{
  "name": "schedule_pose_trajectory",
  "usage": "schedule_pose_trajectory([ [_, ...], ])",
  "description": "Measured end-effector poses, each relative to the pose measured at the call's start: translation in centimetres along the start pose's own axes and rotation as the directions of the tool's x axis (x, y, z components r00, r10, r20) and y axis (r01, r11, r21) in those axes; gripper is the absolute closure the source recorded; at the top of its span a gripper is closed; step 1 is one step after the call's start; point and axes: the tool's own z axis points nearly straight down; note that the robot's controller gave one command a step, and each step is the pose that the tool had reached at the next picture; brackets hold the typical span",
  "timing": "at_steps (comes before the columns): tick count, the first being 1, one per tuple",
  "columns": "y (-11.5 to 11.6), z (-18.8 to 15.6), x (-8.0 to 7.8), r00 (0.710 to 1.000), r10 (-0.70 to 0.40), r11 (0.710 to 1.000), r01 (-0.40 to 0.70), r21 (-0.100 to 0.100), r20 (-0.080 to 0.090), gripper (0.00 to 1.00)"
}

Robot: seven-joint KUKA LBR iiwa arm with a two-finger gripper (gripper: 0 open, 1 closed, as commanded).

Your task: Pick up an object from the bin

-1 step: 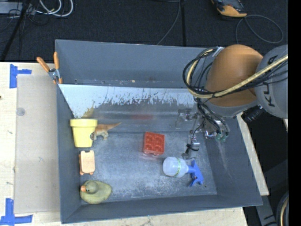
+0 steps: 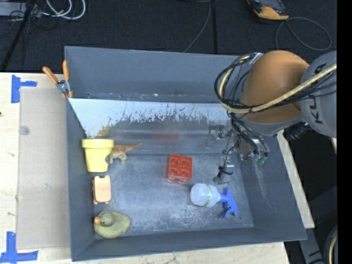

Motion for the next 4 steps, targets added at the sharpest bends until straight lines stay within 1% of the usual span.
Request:
schedule_pose_trajectory([
  [1, 0.3, 3.0, 1.6, 0.996, -0.086, 0.996, 0.086, 0.0, 0.002, 0.0],
  [2, -1.9, 8.0, 3.6, 0.999, -0.044, 0.999, 0.044, -0.001, 0.0, 0.0],
  [3, -3.0, 11.1, 5.0, 0.999, 0.035, 0.999, -0.035, -0.001, -0.002, 0.0],
  [4, -1.9, 13.6, 6.3, 0.995, 0.098, 0.995, -0.098, -0.001, -0.004, 1.0],
])
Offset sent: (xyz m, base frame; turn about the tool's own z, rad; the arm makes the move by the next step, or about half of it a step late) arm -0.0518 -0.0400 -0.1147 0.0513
